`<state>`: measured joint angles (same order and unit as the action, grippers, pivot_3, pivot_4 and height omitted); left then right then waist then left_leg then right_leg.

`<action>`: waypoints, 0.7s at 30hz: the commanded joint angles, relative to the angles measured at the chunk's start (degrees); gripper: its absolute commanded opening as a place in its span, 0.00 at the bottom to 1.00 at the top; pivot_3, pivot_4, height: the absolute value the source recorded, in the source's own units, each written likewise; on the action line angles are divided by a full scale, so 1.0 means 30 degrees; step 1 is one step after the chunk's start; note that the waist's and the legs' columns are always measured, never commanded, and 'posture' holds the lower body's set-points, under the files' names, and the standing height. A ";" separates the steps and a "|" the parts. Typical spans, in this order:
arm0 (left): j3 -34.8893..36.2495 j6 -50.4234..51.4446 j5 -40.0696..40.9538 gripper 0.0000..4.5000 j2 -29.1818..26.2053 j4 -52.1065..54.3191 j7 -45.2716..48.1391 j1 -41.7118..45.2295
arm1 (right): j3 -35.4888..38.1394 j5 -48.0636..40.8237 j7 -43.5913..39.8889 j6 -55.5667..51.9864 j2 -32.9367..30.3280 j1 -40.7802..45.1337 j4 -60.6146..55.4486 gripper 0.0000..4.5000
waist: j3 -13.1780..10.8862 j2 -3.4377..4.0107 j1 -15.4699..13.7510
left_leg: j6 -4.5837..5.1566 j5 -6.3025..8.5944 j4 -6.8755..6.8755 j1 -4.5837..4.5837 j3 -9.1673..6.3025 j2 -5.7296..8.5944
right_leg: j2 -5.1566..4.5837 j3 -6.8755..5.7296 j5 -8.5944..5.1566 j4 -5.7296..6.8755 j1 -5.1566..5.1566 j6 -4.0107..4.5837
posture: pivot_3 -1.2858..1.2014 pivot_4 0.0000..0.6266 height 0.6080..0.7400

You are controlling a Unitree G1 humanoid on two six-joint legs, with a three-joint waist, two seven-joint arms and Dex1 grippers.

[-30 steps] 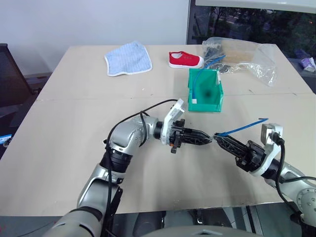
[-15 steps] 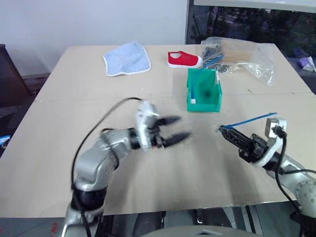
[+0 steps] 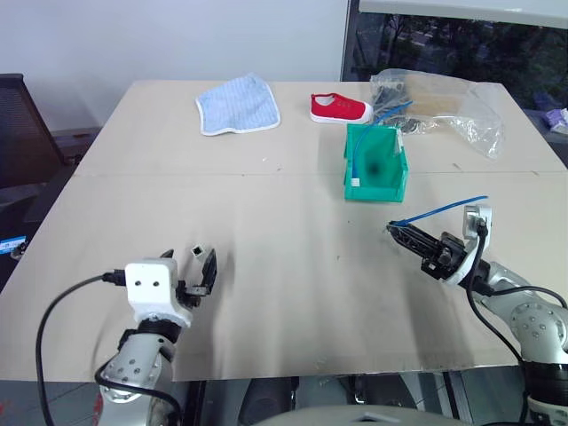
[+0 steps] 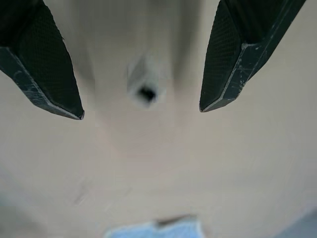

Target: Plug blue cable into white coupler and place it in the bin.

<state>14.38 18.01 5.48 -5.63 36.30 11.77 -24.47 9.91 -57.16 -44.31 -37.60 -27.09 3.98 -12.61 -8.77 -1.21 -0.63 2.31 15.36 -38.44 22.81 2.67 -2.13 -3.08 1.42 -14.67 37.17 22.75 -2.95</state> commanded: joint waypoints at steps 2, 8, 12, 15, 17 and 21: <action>-0.0778 -0.1306 -0.0736 0.85 0.0123 -0.1184 -0.0721 0.0322 | 0.0259 0.0213 -0.0501 0.0326 0.0074 0.0184 -0.0424 0.00 | 0.0000 0.0001 0.0002 | 0.0001 0.0000 0.0013 0.0004 -0.0008 -0.0008 | 0.0014 -0.0010 -0.0001 -0.0004 0.0006 0.0001 | 0.52 0.24 1.00; -0.0832 -0.2255 -0.0896 0.85 0.0053 -0.3694 -0.1346 0.1822 | 0.0359 0.0489 0.0005 0.0260 0.0152 0.0163 -0.0937 0.00 | 0.0001 0.0004 0.0002 | 0.0001 0.0001 0.0020 0.0007 -0.0024 -0.0016 | 0.0021 -0.0035 0.0001 -0.0006 0.0007 0.0001 | 0.52 0.24 1.00; -0.1040 -0.2300 -0.0883 0.85 -0.0121 -0.4122 -0.1415 0.2485 | 0.0380 0.0528 0.0365 0.0202 0.0269 -0.0024 -0.1335 0.00 | 0.0002 0.0006 -0.0007 | 0.0001 0.0001 0.0019 0.0007 -0.0013 -0.0012 | 0.0006 -0.0030 0.0002 -0.0007 0.0007 -0.0002 | 0.52 0.24 1.00; -0.1106 -0.2085 -0.0916 0.70 -0.0224 -0.4083 -0.1497 0.2886 | 0.0237 0.0608 0.0645 0.0160 0.0366 -0.0259 -0.1775 0.00 | 0.0002 0.0006 -0.0043 | 0.0001 0.0001 0.0019 0.0008 -0.0028 -0.0012 | 0.0005 -0.0044 0.0002 -0.0005 0.0005 -0.0001 | 0.52 0.24 1.00; -0.1198 -0.1906 -0.0905 0.48 -0.0214 -0.3991 -0.1617 0.3005 | 0.0224 0.0641 0.0785 0.0113 0.0432 -0.0322 -0.1948 0.00 | 0.0002 0.0005 -0.0010 | 0.0001 0.0001 0.0018 0.0008 -0.0030 -0.0015 | 0.0008 -0.0044 0.0003 -0.0004 0.0005 -0.0001 | 0.52 0.24 1.00; -0.1467 -0.1363 -0.1022 0.07 -0.0282 -0.3777 -0.1893 0.3460 | 0.0252 0.0753 0.1048 0.0038 0.0410 -0.0202 -0.2052 0.00 | 0.0002 0.0006 0.0011 | 0.0001 0.0001 0.0020 0.0011 -0.0012 -0.0013 | 0.0002 -0.0035 0.0033 -0.0018 0.0005 -0.0056 | 0.52 0.24 1.00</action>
<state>10.54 13.48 3.06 -5.98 23.24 6.94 -14.79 9.90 -54.48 -41.48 -37.55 -25.71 3.10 -16.19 -8.77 -1.20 -0.60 2.31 15.36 -38.37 22.85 2.62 -2.17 -3.07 1.30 -14.56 37.11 22.76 -3.11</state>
